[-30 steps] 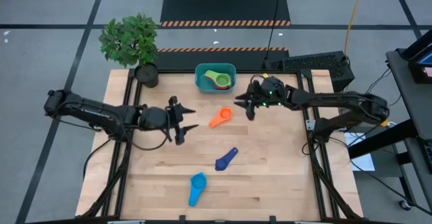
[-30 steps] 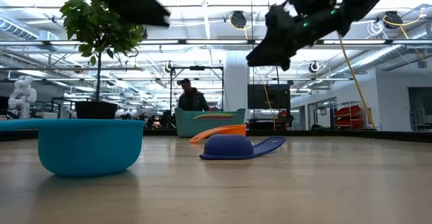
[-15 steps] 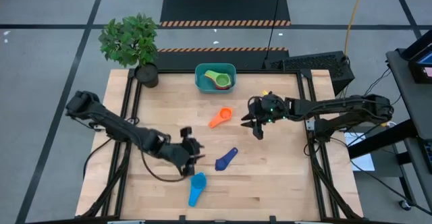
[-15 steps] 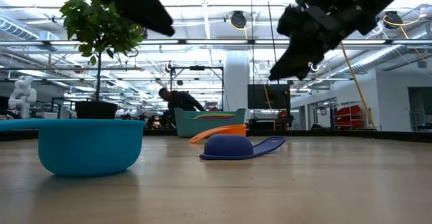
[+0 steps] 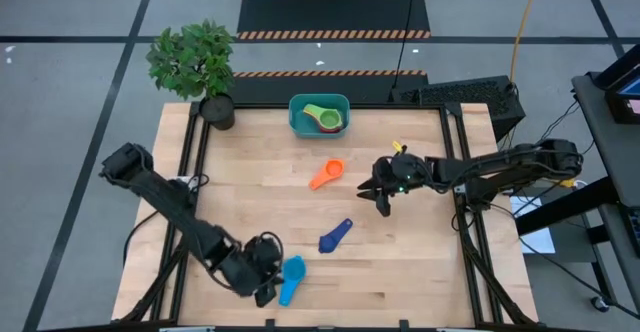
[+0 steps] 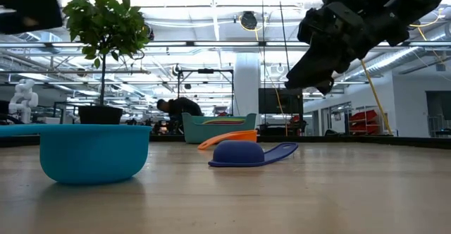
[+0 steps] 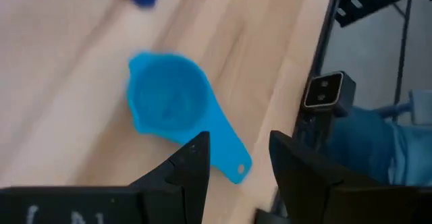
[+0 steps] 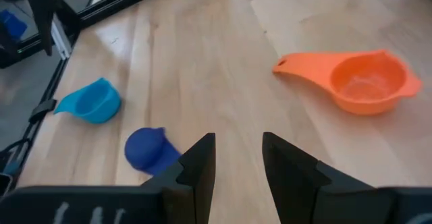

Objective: Nest measuring cups in basket
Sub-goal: Stack the light blue measuring cup on top of the green measuring cup in the blue bin

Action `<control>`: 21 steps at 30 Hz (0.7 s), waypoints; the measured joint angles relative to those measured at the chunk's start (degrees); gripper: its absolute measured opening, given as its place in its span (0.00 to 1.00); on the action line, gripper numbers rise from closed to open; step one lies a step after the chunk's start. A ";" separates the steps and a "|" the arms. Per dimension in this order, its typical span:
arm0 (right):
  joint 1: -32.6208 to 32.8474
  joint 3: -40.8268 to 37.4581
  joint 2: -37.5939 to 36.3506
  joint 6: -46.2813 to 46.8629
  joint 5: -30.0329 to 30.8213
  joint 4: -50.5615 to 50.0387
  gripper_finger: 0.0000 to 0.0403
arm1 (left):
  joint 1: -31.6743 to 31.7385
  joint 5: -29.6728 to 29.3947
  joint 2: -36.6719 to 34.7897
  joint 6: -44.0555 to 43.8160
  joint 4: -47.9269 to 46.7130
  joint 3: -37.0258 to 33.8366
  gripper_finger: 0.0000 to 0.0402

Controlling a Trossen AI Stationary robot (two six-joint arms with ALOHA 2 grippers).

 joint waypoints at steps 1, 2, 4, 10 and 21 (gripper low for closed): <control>0.68 -0.19 0.00 0.44 0.49 0.05 0.29 | -1.16 -0.73 1.05 -2.48 0.90 0.00 0.38; 1.44 -0.44 0.00 0.87 1.14 -0.05 0.29 | -2.29 -0.85 2.22 -4.50 2.05 0.00 0.38; 3.13 -1.04 0.00 1.54 2.26 0.13 0.29 | -4.42 -0.77 5.09 -6.73 5.77 -0.02 0.39; 8.50 -3.56 0.00 4.05 2.79 3.98 0.29 | -7.91 -0.78 13.76 -8.92 20.17 -0.02 0.50; 14.96 -7.16 0.02 8.98 2.93 12.55 0.29 | -7.66 -2.17 17.78 -14.34 21.36 -0.07 0.77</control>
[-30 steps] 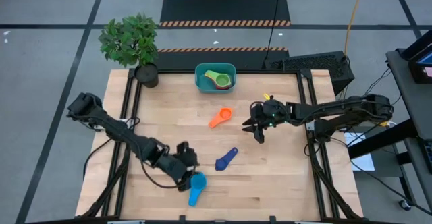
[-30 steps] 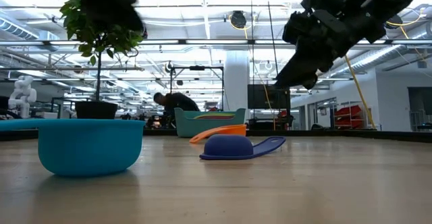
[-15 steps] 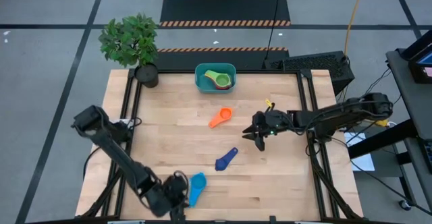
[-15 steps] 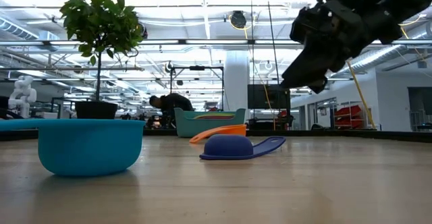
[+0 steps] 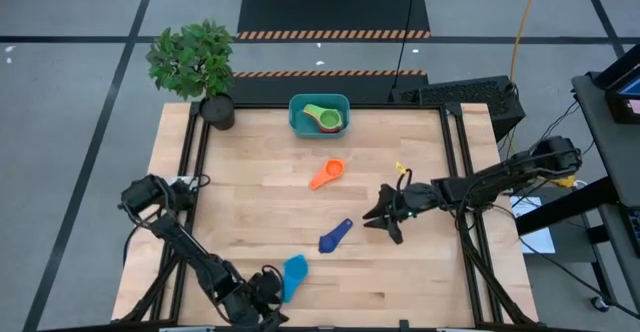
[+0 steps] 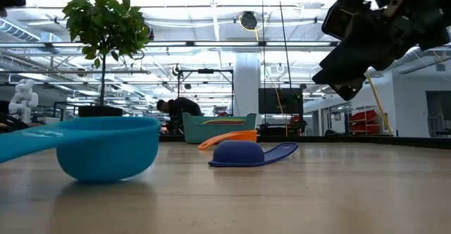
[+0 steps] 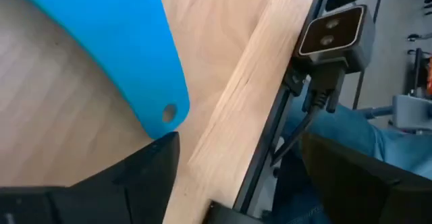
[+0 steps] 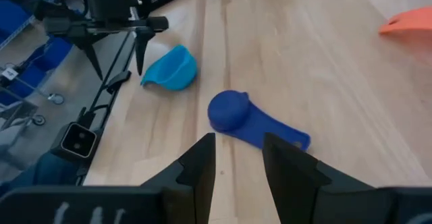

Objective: Nest measuring cups in basket
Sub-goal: Stack the light blue measuring cup on top of the green measuring cup in the blue bin

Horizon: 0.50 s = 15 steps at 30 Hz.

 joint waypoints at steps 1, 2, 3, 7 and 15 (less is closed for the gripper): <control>0.31 0.00 0.00 0.02 0.00 0.00 0.29 | 0.02 -0.22 0.00 0.02 -0.02 0.00 0.78; 0.52 0.00 0.00 0.03 -0.05 -0.03 0.29 | 0.06 -0.29 0.00 0.02 -0.26 0.00 0.78; 0.69 0.00 0.00 0.03 0.05 -0.03 0.29 | 0.07 -0.24 0.02 0.02 -0.53 0.00 0.78; 1.44 0.00 0.00 -0.20 1.96 -0.05 0.29 | 0.06 2.19 -0.26 -0.41 -3.49 0.00 0.75; 1.70 0.00 0.00 -1.01 3.04 -1.41 0.29 | 0.07 1.58 -5.68 0.08 -8.99 -0.02 0.69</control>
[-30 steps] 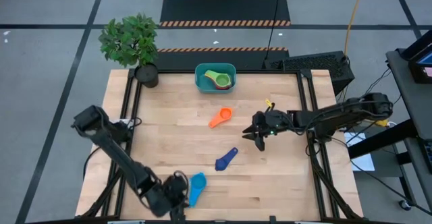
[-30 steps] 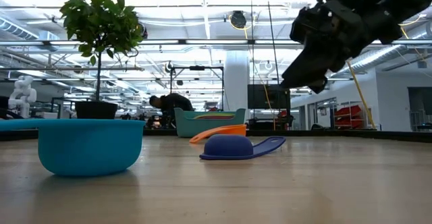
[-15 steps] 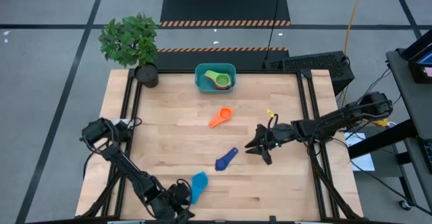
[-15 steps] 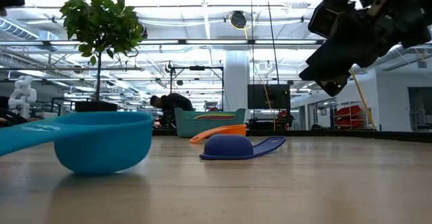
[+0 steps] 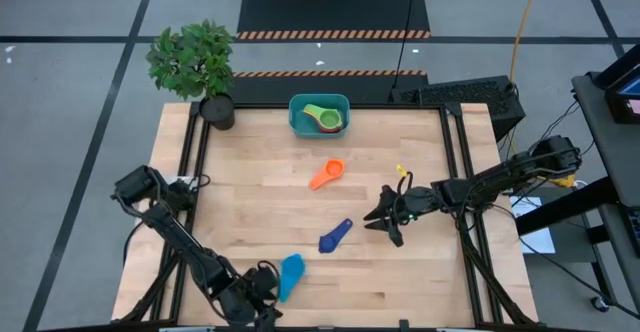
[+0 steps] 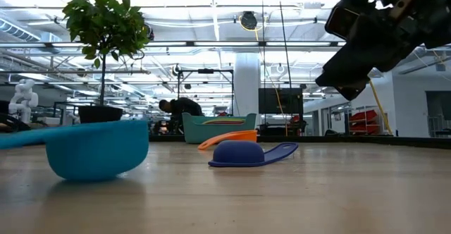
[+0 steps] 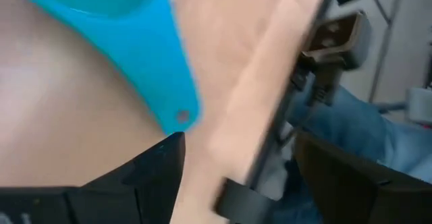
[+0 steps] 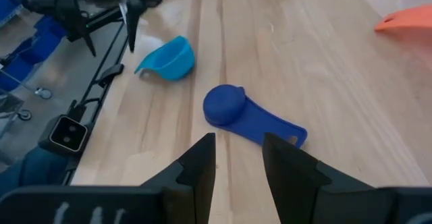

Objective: Nest measuring cups in basket
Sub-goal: Stack the light blue measuring cup on top of the green measuring cup in the blue bin

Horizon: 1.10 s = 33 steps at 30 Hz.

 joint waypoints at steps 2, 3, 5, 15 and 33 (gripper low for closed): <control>0.07 0.00 0.00 -0.21 0.69 -0.31 0.29 | 0.00 -1.93 -0.55 -0.23 -2.82 0.00 0.69; 0.06 0.00 0.00 -0.24 1.01 -0.41 0.29 | 0.12 -2.43 -0.55 -0.27 -3.76 0.00 0.69; 0.03 0.00 0.00 -0.39 1.20 -0.53 0.29 | 0.43 -2.63 -0.51 -0.91 -3.80 -0.72 0.70; 0.03 0.00 0.00 -2.23 1.21 -0.60 0.29 | 2.28 -2.73 -0.49 -3.28 1.37 -5.83 0.80; -0.14 0.00 0.00 -7.23 4.29 -0.31 0.29 | 2.58 -1.84 0.46 -0.18 21.98 -14.03 0.62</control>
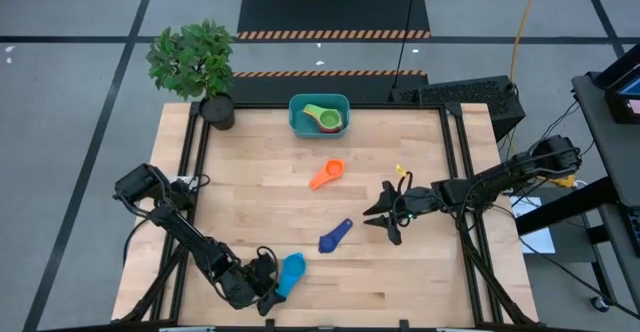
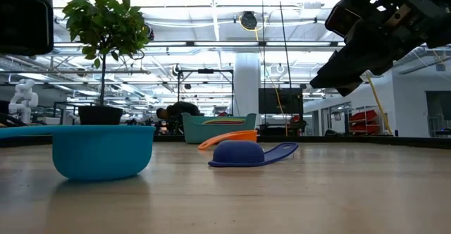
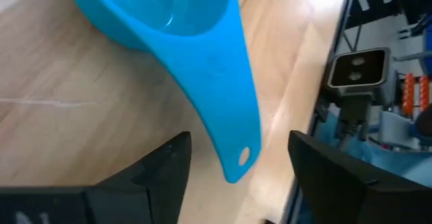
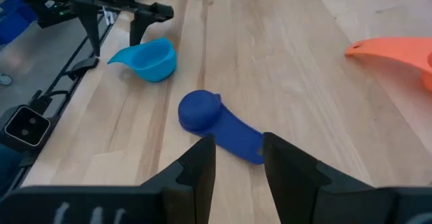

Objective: Nest measuring cups in basket
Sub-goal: Stack the light blue measuring cup on top of the green measuring cup in the blue bin

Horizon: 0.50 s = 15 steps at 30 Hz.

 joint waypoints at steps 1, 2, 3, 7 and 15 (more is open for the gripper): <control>-0.13 0.00 0.00 -0.47 -0.02 0.07 0.29 | -0.03 -0.05 0.41 0.33 0.36 0.00 0.61; -0.24 0.00 0.00 -0.70 -0.04 0.24 0.29 | -0.01 -0.02 0.79 0.52 1.01 -0.02 0.59; -0.37 0.00 0.00 -0.78 -0.04 0.38 0.29 | 0.00 0.06 1.47 0.54 2.55 0.01 0.58; -1.32 0.00 0.00 -1.25 -0.04 0.38 0.29 | -0.04 0.13 3.45 2.37 6.01 0.13 0.53; -3.30 0.00 0.00 -2.77 -0.07 0.67 0.29 | 0.46 2.16 3.51 13.67 6.20 -0.04 0.27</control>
